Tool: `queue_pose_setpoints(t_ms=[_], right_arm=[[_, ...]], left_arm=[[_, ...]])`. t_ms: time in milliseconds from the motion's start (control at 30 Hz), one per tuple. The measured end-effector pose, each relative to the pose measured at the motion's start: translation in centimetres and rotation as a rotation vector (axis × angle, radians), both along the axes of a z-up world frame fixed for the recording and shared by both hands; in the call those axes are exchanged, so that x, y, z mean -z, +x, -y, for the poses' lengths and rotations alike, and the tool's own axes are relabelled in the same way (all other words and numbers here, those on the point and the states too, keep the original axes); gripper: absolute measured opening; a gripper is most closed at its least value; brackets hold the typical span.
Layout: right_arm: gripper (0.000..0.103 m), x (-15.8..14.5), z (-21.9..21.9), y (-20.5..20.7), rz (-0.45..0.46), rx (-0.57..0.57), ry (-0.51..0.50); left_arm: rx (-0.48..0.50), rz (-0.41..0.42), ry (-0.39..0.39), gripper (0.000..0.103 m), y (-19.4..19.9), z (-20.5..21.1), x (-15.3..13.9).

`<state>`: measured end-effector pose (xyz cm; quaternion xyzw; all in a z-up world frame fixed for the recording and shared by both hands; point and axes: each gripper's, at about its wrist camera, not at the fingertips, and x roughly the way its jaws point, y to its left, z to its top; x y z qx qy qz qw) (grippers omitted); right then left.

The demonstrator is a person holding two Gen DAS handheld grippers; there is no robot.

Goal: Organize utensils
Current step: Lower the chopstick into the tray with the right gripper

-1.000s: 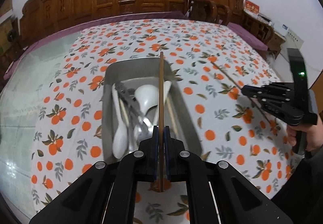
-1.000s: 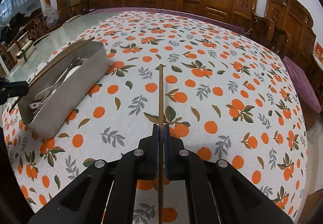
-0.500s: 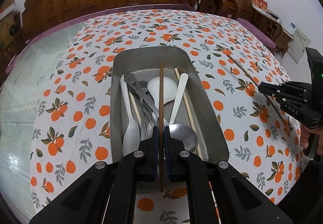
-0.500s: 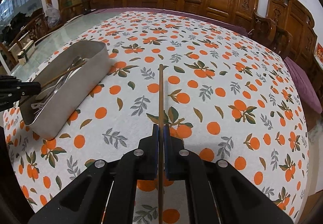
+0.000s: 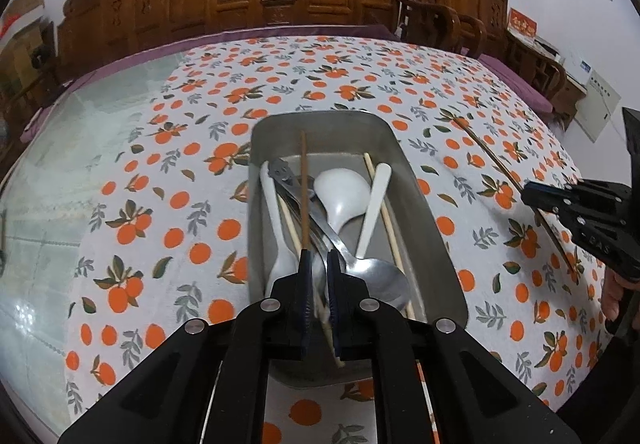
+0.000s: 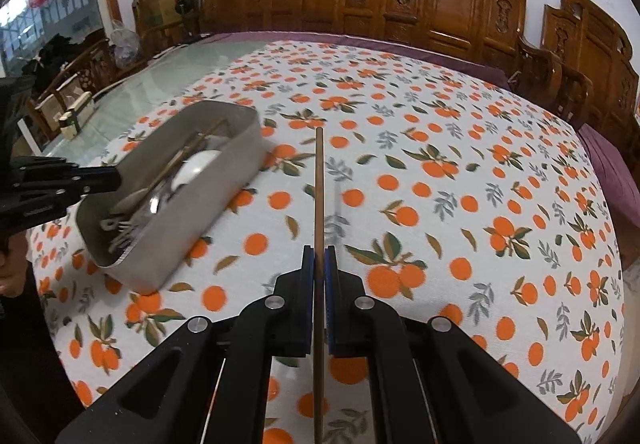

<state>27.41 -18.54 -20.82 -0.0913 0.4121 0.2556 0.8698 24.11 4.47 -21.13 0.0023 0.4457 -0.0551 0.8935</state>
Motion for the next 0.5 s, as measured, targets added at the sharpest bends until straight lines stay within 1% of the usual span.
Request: queue_pose_setpoints(t_ms=[67, 133, 167, 233, 300, 333, 367, 400, 467, 500], right_arm=[[0.006, -0.5, -0.6, -0.6, 0.012, -0.008, -0.001], [0.006, -0.9, -1.0, -1.1, 0.016, -0.018, 0.009], [0.006, -1.1, -1.2, -1.4, 0.02, -0.023, 0.012], [0.006, -1.6, -1.7, -1.8, 0.026, -0.034, 0.024], [0.006, -2.0, -2.1, -2.2, 0.03, -0.043, 0.038], [0.006, -2.2, -2.3, -2.4, 0.032, -0.045, 0.042], [0.006, -2.3, -2.5, -2.5, 0.034, -0.049, 0.046], [0.006, -2.5, -2.8, -2.7, 0.037, -0.052, 0.048], [0.006, -2.6, -3.1, -2.9, 0.036, -0.053, 0.049], [0.006, -2.7, -3.3, -3.0, 0.035, -0.053, 0.051]], left_arm=[[-0.009, 0.013, 0.003, 0.021, 0.0, -0.3, -0.2], [-0.014, 0.022, 0.003, 0.025, -0.1, -0.5, -0.4], [-0.019, 0.028, 0.003, 0.03, -0.1, -0.7, -0.5], [-0.024, 0.035, 0.006, 0.033, -0.1, -0.9, -0.7], [-0.03, 0.039, 0.01, 0.039, -0.1, -1.1, -0.8], [-0.034, 0.043, 0.012, 0.047, -0.1, -1.2, -0.9], [-0.036, 0.048, 0.012, 0.052, -0.1, -1.3, -0.9], [-0.043, 0.053, 0.015, 0.055, -0.1, -1.4, -1.0], [-0.057, 0.064, 0.016, 0.067, -0.1, -1.6, -1.2], [-0.066, 0.072, 0.017, 0.07, -0.1, -1.8, -1.4]])
